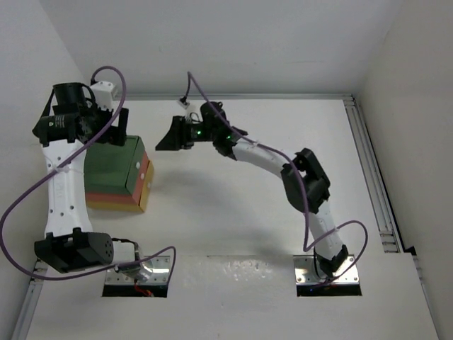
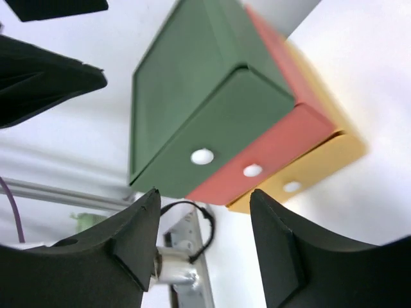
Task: Sort the stationery into containers
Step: Reset both arms
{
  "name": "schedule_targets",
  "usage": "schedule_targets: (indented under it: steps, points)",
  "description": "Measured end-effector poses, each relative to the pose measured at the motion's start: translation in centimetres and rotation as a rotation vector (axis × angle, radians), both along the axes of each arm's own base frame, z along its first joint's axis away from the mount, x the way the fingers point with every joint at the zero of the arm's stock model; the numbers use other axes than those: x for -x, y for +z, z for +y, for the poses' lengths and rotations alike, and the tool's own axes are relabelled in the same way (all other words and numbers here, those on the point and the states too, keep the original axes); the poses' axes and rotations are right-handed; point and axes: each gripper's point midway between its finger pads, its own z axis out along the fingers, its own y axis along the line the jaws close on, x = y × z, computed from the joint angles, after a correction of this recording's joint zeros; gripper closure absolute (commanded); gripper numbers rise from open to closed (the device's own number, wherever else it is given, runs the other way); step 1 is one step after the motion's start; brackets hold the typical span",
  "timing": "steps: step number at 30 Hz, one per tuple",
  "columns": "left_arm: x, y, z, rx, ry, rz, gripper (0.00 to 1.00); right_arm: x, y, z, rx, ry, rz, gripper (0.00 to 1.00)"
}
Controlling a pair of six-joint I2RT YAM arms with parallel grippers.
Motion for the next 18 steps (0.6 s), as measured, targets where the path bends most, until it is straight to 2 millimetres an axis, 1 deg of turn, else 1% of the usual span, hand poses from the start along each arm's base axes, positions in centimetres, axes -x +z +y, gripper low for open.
schedule_targets:
  steps: [2,4,6,8,10,12,14,15,18]
  points:
    - [-0.4,2.1,-0.5,0.004,-0.021,-0.071,0.00,-1.1,2.6,-2.3,0.015,-0.016,-0.072,0.40]
    - [-0.7,3.8,-1.6,0.009,-0.059,-0.118,0.00,-2.0,5.0,-5.0,0.046,-0.038,-0.145,0.36]
    - [-1.2,5.0,-3.6,0.021,-0.128,-0.143,0.00,-2.8,7.0,-8.1,0.087,-0.064,-0.206,0.34]
    - [-1.7,5.2,-5.7,0.033,-0.195,-0.149,0.00,-3.6,8.8,-11.6,0.126,-0.098,-0.257,0.30]
    - [-1.8,4.1,-7.5,0.043,-0.249,-0.125,0.00,-4.4,9.8,-16.1,0.173,-0.151,-0.294,0.29]
    - [-1.5,2.6,-9.6,0.047,-0.309,-0.085,0.00,-5.0,10.0,-21.0,0.228,-0.220,-0.307,0.27]
    - [-1.4,2.0,-10.6,0.046,-0.340,-0.068,0.00,-5.4,9.5,-26.0,0.285,-0.293,-0.307,0.26]
    - [-1.4,1.9,-11.3,0.045,-0.360,-0.062,0.00,-5.5,8.9,-28.7,0.318,-0.339,-0.300,0.25]
    - [-1.7,1.5,-13.3,0.043,-0.418,-0.056,0.00,-5.4,6.7,-35.5,0.406,-0.455,-0.257,0.25]
